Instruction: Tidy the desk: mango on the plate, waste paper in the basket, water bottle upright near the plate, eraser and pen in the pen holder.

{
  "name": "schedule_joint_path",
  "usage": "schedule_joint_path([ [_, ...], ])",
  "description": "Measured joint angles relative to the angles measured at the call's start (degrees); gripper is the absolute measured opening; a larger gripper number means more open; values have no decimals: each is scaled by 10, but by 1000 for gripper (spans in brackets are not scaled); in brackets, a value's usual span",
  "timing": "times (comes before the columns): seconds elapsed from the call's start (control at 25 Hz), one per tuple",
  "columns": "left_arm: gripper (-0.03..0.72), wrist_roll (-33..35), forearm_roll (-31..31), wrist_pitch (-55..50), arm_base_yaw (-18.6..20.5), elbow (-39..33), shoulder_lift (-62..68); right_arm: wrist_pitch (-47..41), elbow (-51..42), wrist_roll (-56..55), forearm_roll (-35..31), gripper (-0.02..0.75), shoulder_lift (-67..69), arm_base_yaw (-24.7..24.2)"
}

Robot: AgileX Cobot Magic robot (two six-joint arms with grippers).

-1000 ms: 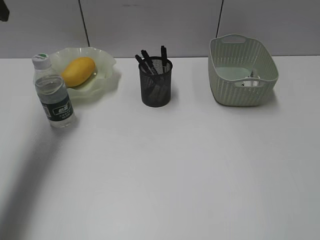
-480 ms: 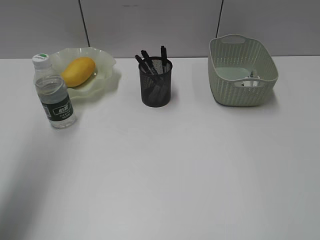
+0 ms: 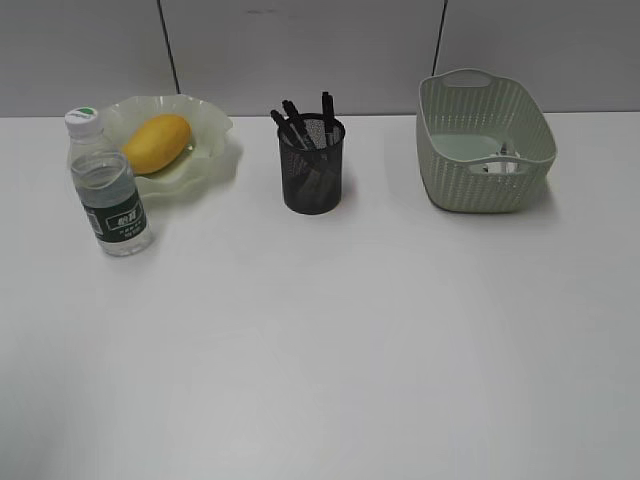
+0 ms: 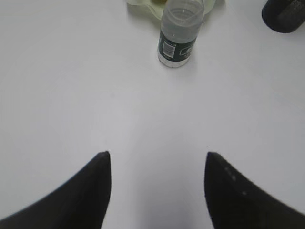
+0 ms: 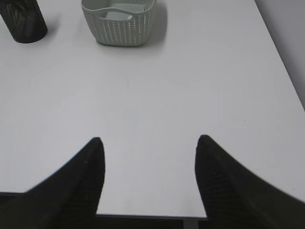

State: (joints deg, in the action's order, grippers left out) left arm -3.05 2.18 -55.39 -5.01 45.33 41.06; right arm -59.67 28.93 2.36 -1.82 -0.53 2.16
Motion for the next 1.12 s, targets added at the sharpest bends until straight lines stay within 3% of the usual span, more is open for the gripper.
schedule_joint_path([
  [0.32,470,0,14,-2,0,-83,-205,0,0,0,0,478,0,0],
  [0.72,470,-1,-30,-4,3,-133,-359,0,0,0,0,478,0,0],
  [1.12,470,-1,-33,-7,73,-133,-414,0,0,0,0,478,0,0],
])
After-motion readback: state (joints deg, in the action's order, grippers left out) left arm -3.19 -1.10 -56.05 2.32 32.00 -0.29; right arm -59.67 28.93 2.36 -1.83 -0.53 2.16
